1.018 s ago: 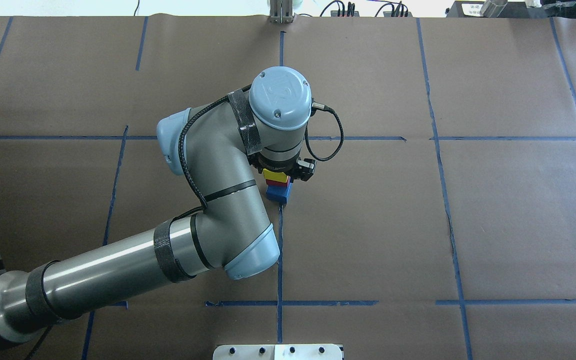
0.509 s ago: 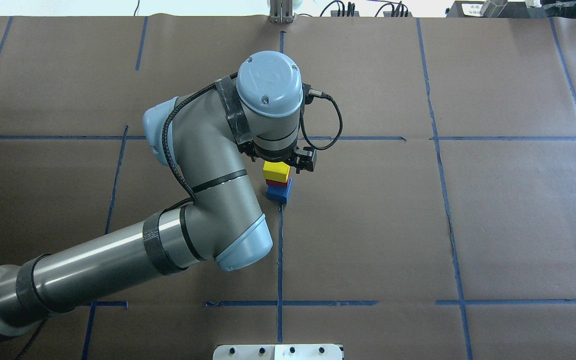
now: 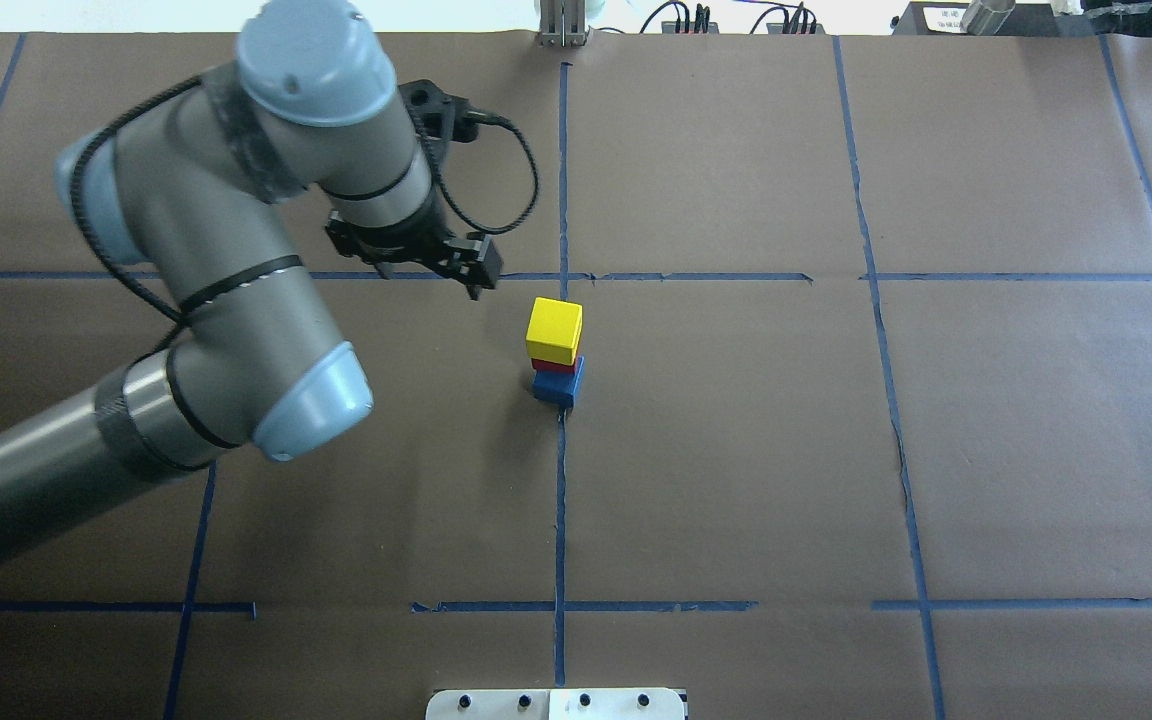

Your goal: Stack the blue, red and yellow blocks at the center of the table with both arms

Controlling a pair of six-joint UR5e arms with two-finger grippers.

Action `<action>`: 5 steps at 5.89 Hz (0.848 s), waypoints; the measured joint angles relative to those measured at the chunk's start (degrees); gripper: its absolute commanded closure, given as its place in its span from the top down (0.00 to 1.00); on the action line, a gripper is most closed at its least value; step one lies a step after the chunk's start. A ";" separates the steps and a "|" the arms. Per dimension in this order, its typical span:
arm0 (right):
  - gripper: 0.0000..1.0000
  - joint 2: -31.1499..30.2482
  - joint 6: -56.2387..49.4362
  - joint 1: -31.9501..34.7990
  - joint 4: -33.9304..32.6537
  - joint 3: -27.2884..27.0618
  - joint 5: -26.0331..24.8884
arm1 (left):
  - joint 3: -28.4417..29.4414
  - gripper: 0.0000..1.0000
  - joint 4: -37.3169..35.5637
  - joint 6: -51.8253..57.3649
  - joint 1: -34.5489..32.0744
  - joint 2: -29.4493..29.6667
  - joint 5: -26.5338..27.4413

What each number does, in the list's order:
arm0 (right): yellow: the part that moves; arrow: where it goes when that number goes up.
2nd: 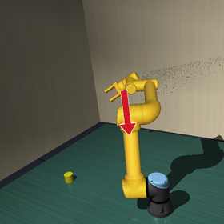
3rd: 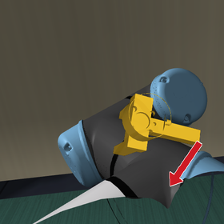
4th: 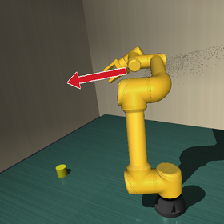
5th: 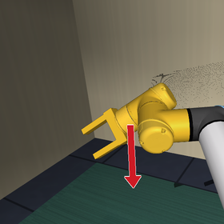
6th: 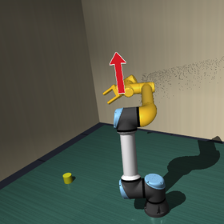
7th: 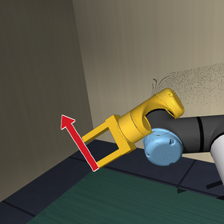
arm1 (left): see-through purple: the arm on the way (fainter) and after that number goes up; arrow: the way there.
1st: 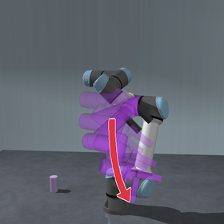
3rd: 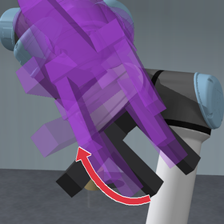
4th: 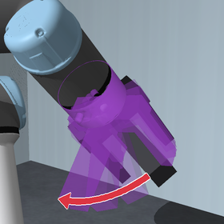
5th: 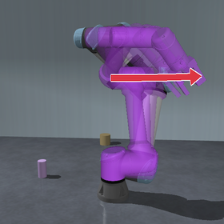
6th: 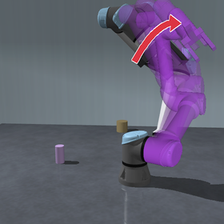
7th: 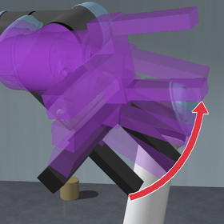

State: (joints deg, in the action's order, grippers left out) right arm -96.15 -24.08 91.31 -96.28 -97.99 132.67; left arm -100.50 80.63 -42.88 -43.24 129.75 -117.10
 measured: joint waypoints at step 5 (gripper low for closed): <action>1.00 0.21 4.00 -0.05 0.04 -0.08 0.04 | 0.55 1.00 2.16 43.00 -38.06 -33.44 -14.96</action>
State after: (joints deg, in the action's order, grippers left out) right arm -95.95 -20.08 91.26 -96.24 -98.07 132.71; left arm -99.95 82.79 0.11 -81.30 96.31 -132.06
